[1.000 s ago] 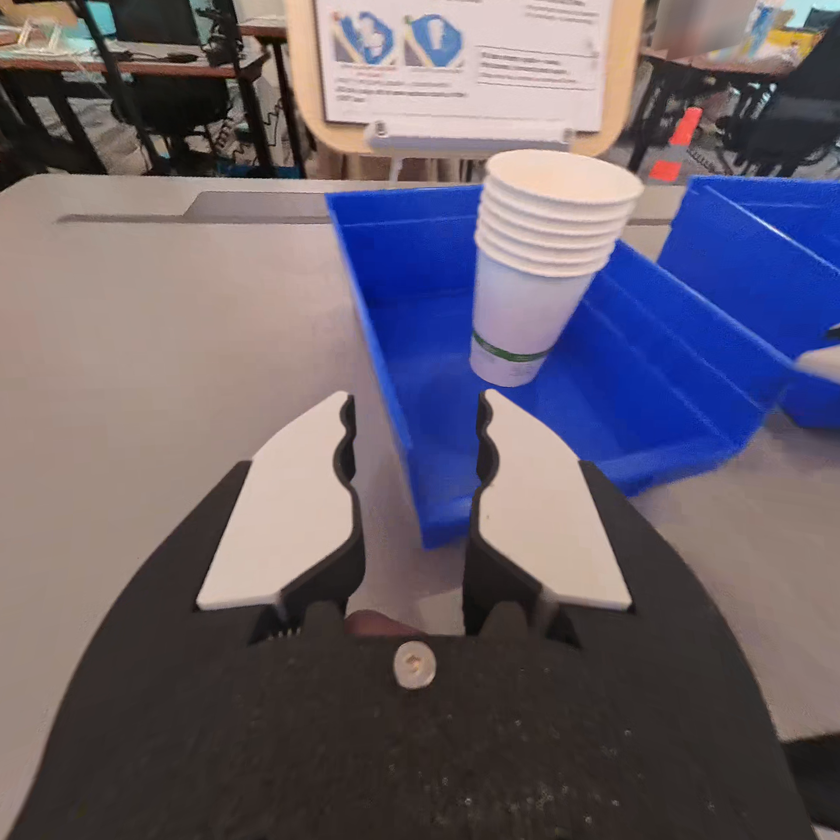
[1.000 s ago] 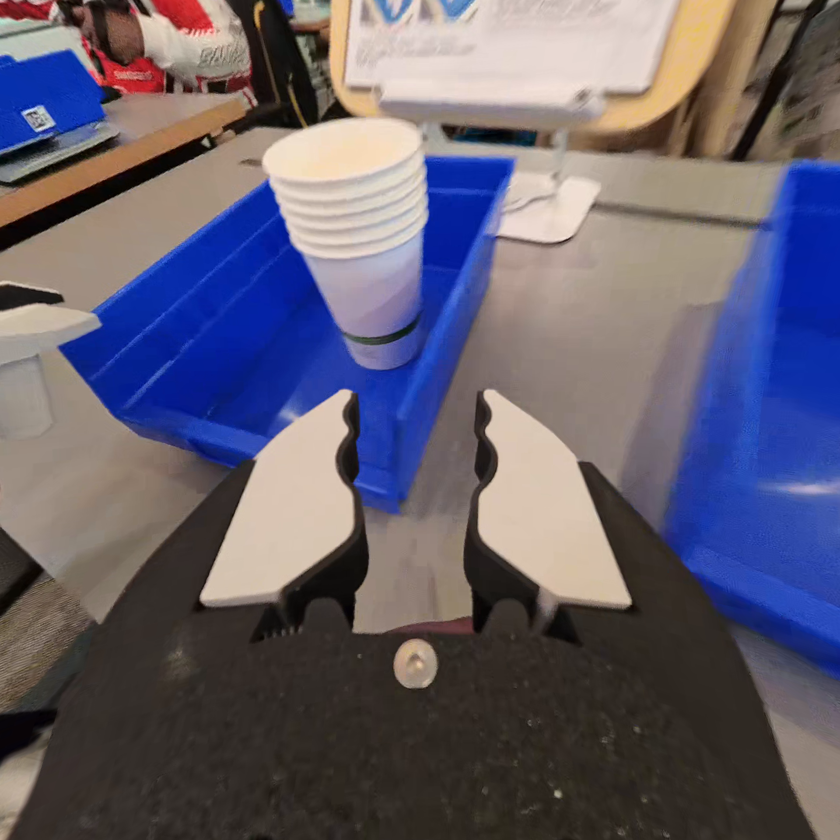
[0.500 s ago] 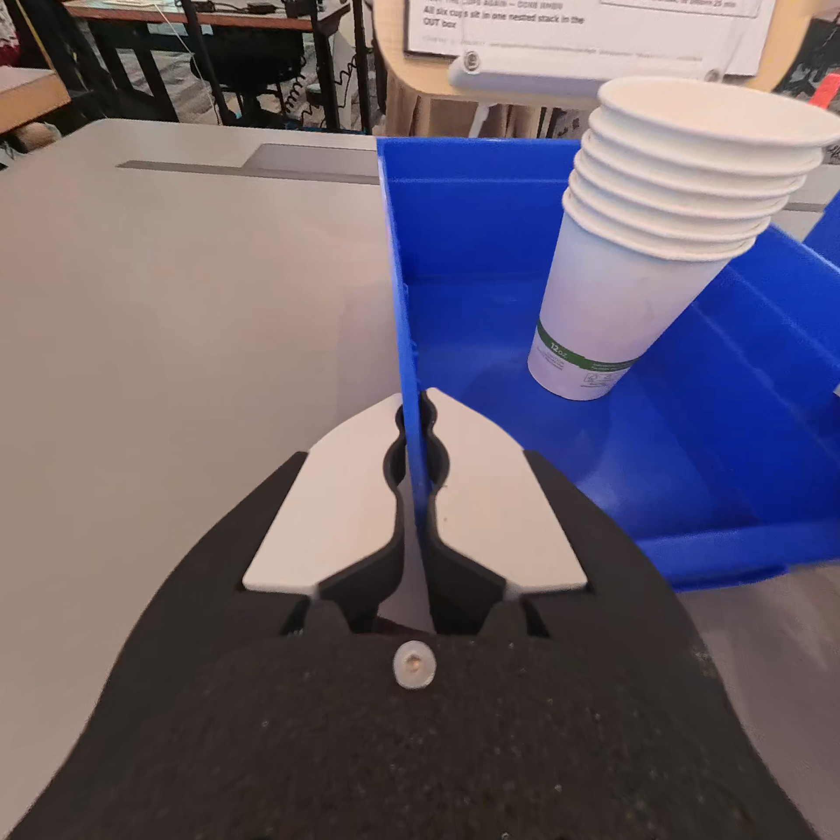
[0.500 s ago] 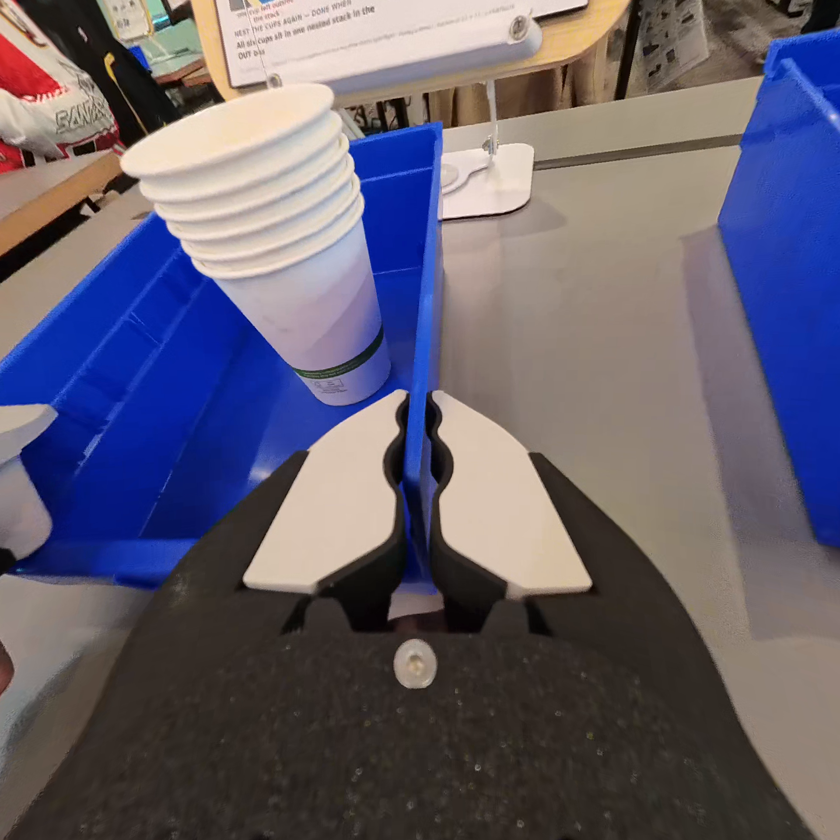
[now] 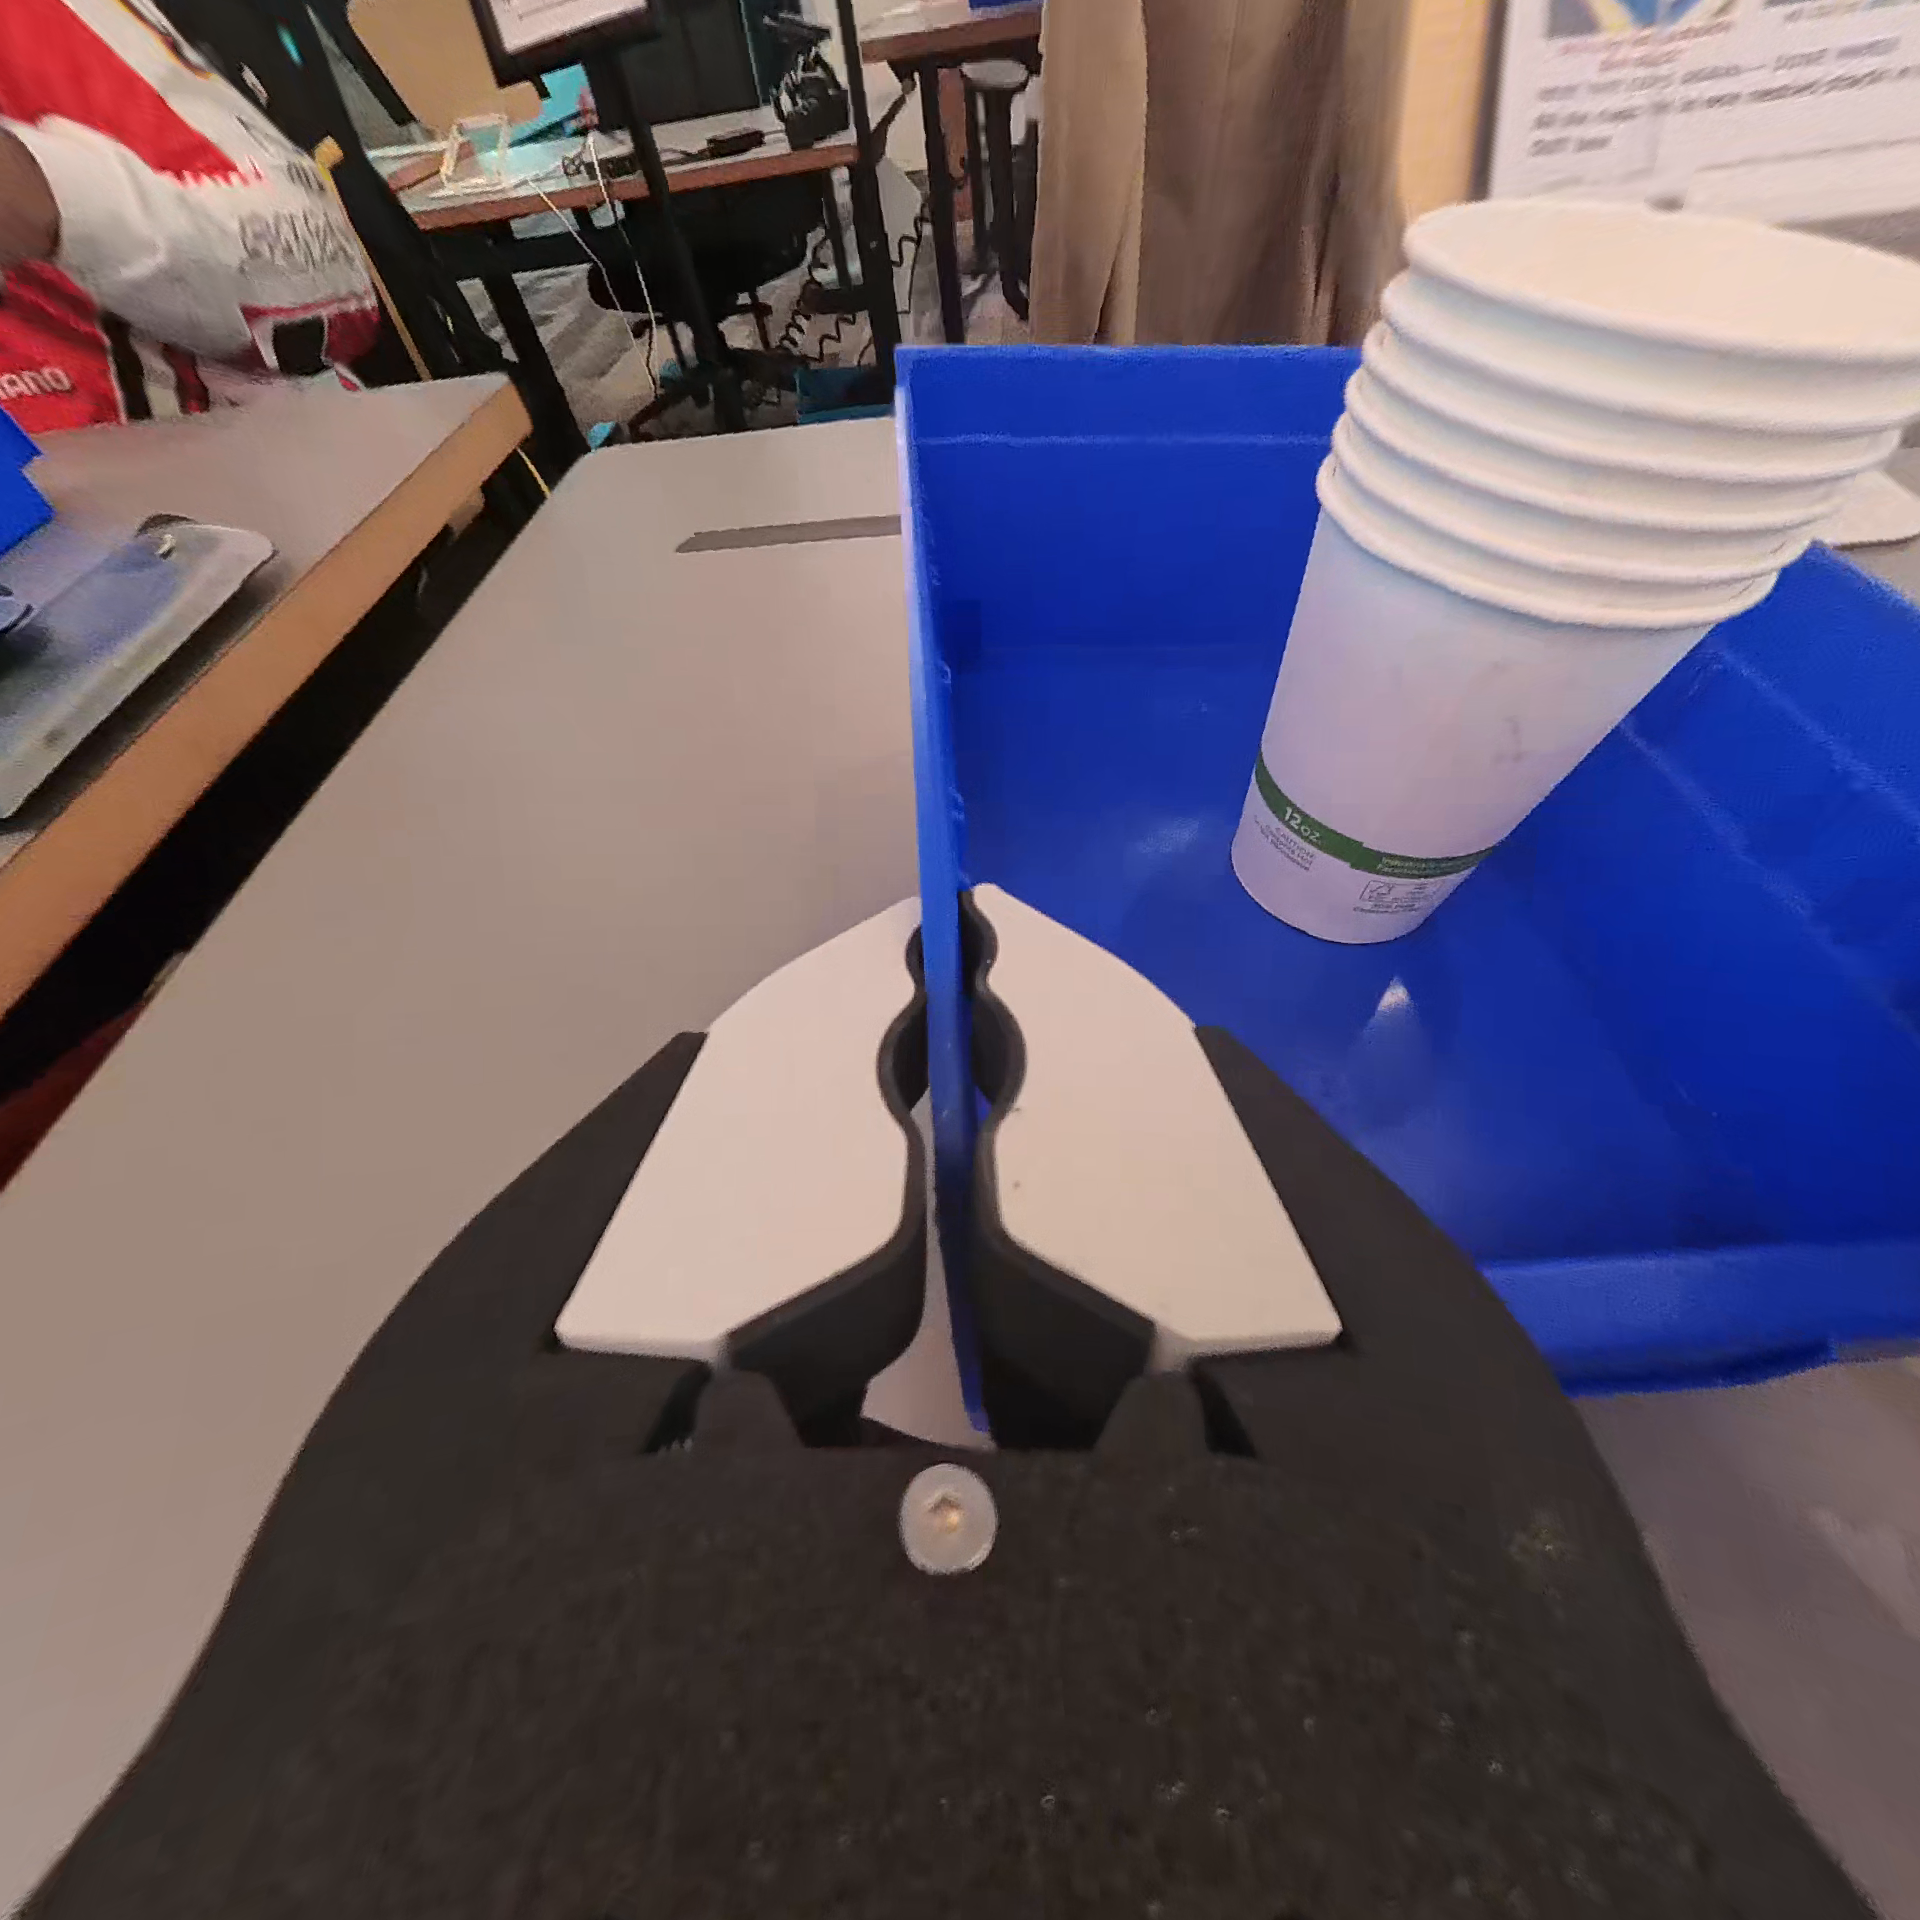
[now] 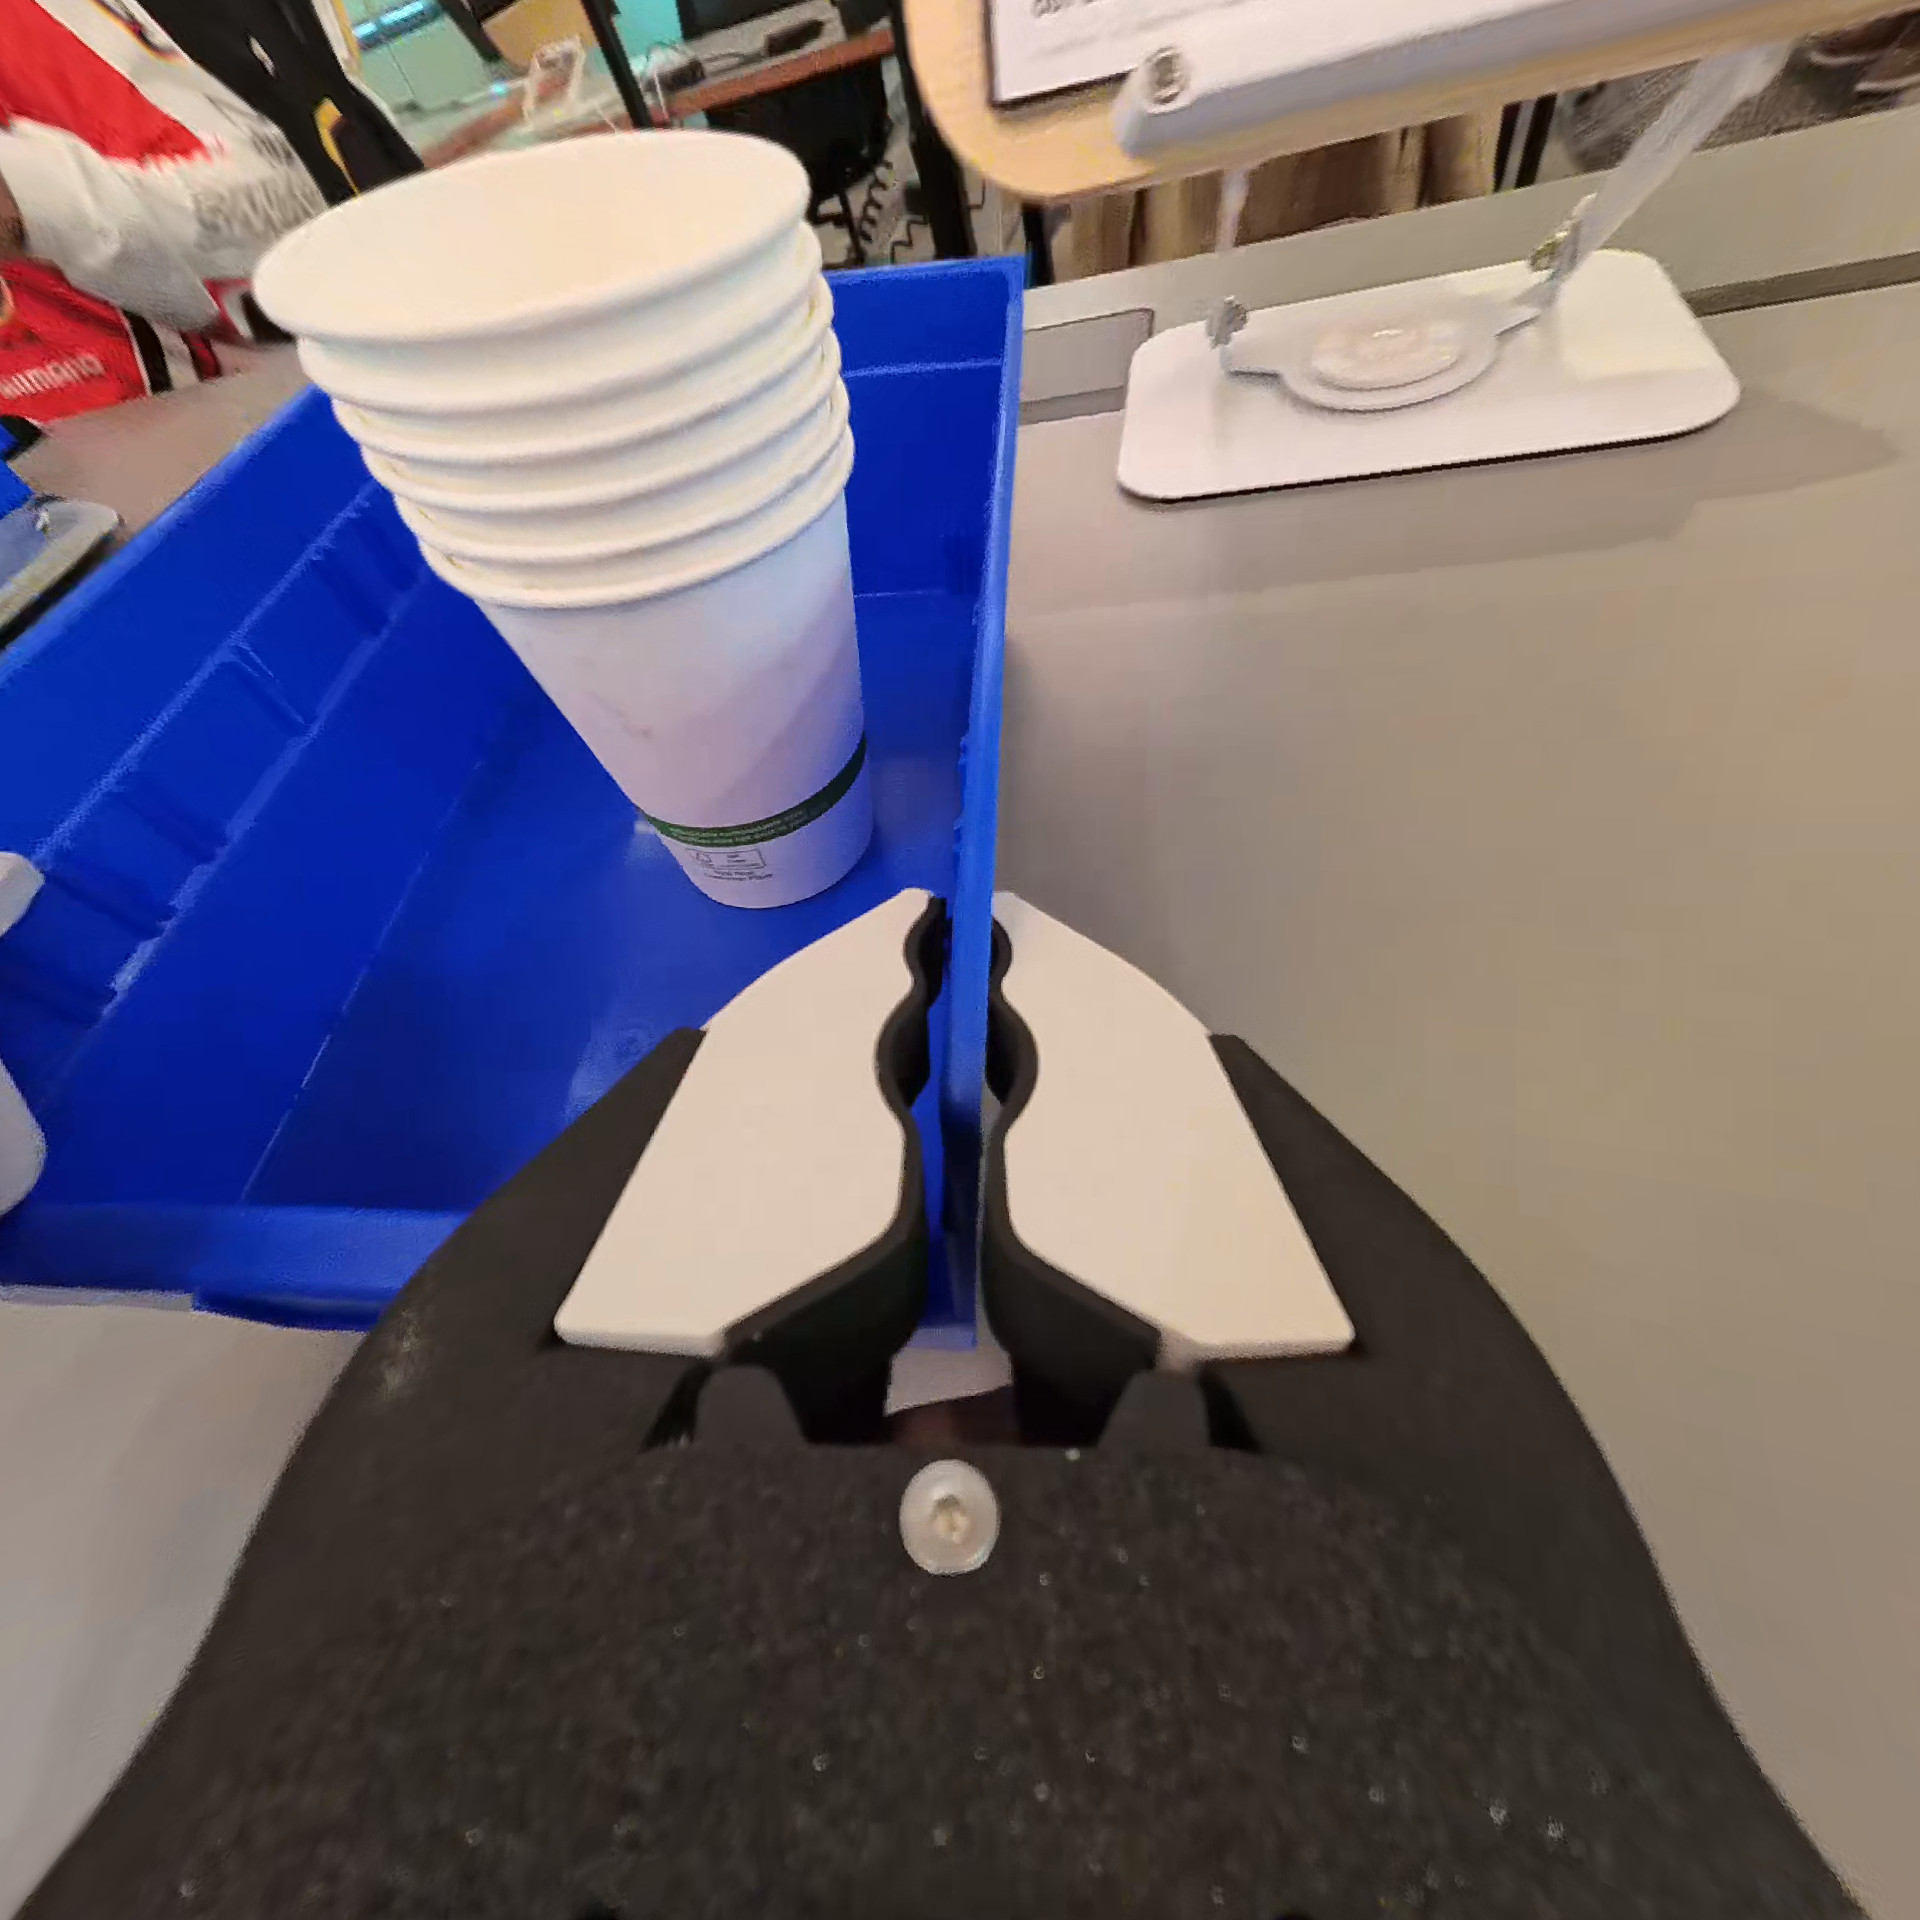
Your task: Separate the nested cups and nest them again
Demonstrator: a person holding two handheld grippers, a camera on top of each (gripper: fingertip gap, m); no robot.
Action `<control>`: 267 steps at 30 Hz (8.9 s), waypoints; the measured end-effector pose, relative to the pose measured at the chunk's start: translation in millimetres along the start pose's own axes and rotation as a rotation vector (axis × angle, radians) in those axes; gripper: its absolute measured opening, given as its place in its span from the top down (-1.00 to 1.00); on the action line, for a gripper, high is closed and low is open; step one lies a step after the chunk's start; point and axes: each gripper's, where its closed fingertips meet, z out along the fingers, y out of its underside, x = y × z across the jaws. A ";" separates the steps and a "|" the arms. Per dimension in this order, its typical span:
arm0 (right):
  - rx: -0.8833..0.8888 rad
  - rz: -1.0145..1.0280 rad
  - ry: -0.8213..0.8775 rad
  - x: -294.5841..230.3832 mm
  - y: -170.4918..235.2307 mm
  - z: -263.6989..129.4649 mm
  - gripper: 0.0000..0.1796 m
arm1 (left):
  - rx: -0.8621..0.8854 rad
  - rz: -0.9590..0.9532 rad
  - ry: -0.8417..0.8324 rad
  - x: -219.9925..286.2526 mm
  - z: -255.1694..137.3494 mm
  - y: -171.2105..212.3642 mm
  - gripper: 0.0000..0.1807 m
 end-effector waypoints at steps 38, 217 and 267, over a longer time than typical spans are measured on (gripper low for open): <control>0.264 -0.366 -0.181 277.6 -9.0 -185.7 0.35 | 0.173 -0.165 0.267 185.8 -109.1 37.5 0.34; -0.809 -0.933 -0.187 485.4 -157.4 -14.9 0.96 | 0.323 0.189 1.284 356.4 -78.7 -55.4 0.02; -0.679 -1.358 -1.033 126.8 -95.0 -170.9 0.96 | 0.313 0.197 1.244 358.3 -71.2 -52.7 0.02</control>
